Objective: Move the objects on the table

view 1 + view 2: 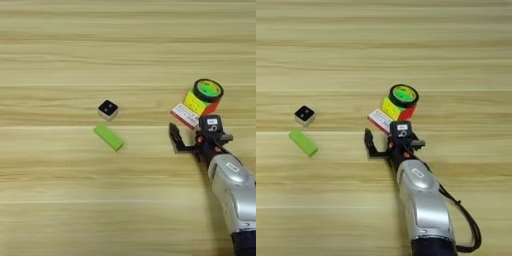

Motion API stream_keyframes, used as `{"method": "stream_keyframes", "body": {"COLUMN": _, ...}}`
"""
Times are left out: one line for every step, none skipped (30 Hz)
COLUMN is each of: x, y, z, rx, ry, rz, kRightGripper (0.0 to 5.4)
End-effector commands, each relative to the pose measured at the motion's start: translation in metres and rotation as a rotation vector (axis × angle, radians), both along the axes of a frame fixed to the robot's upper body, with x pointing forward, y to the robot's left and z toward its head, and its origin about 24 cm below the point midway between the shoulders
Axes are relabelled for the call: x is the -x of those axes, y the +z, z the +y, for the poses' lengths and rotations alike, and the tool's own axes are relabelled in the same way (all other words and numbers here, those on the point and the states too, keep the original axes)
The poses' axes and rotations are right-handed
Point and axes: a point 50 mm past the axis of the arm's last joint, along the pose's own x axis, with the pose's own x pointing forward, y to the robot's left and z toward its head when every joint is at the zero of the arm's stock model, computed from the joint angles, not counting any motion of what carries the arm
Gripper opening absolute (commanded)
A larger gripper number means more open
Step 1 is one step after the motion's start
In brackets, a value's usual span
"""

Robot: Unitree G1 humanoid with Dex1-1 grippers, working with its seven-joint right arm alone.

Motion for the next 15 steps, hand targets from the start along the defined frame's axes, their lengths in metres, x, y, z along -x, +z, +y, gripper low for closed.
{"method": "stream_keyframes", "body": {"x": -0.013, "y": 0.019, "z": 0.006, "rx": -0.001, "ry": 0.045, "rz": -0.100, "kRightGripper": 5.35}}
{"method": "stream_keyframes", "body": {"x": -0.013, "y": 0.019, "z": 0.009, "rx": -0.005, "ry": 0.061, "rz": -0.103, "kRightGripper": 5.35}}
{"method": "stream_keyframes", "body": {"x": -0.013, "y": 0.019, "z": 0.012, "rx": -0.009, "ry": 0.076, "rz": -0.106, "kRightGripper": 5.35}}
{"method": "stream_keyframes", "body": {"x": -0.012, "y": 0.020, "z": 0.014, "rx": -0.014, "ry": 0.090, "rz": -0.110, "kRightGripper": 5.35}}
{"method": "stream_keyframes", "body": {"x": -0.012, "y": 0.020, "z": 0.017, "rx": -0.021, "ry": 0.108, "rz": -0.115, "kRightGripper": 5.35}}
{"method": "stream_keyframes", "body": {"x": -0.011, "y": 0.021, "z": 0.020, "rx": -0.027, "ry": 0.125, "rz": -0.120, "kRightGripper": 5.35}}
{"method": "stream_keyframes", "body": {"x": -0.010, "y": 0.022, "z": 0.023, "rx": -0.032, "ry": 0.149, "rz": -0.126, "kRightGripper": 5.35}}
{"method": "stream_keyframes", "body": {"x": -0.008, "y": 0.023, "z": 0.027, "rx": -0.037, "ry": 0.171, "rz": -0.131, "kRightGripper": 5.35}}
{"method": "stream_keyframes", "body": {"x": -0.007, "y": 0.023, "z": 0.030, "rx": -0.041, "ry": 0.189, "rz": -0.135, "kRightGripper": 5.35}}
{"method": "stream_keyframes", "body": {"x": -0.007, "y": 0.023, "z": 0.033, "rx": -0.043, "ry": 0.208, "rz": -0.140, "kRightGripper": 5.35}}
{"method": "stream_keyframes", "body": {"x": -0.006, "y": 0.024, "z": 0.035, "rx": -0.046, "ry": 0.222, "rz": -0.143, "kRightGripper": 5.35}}
{"method": "stream_keyframes", "body": {"x": -0.005, "y": 0.024, "z": 0.036, "rx": -0.049, "ry": 0.232, "rz": -0.145, "kRightGripper": 5.35}}
{"method": "stream_keyframes", "body": {"x": -0.005, "y": 0.024, "z": 0.037, "rx": -0.050, "ry": 0.240, "rz": -0.146, "kRightGripper": 5.35}}
{"method": "stream_keyframes", "body": {"x": -0.004, "y": 0.024, "z": 0.039, "rx": -0.052, "ry": 0.250, "rz": -0.148, "kRightGripper": 5.35}}
{"method": "stream_keyframes", "body": {"x": -0.004, "y": 0.024, "z": 0.040, "rx": -0.052, "ry": 0.258, "rz": -0.150, "kRightGripper": 5.35}}
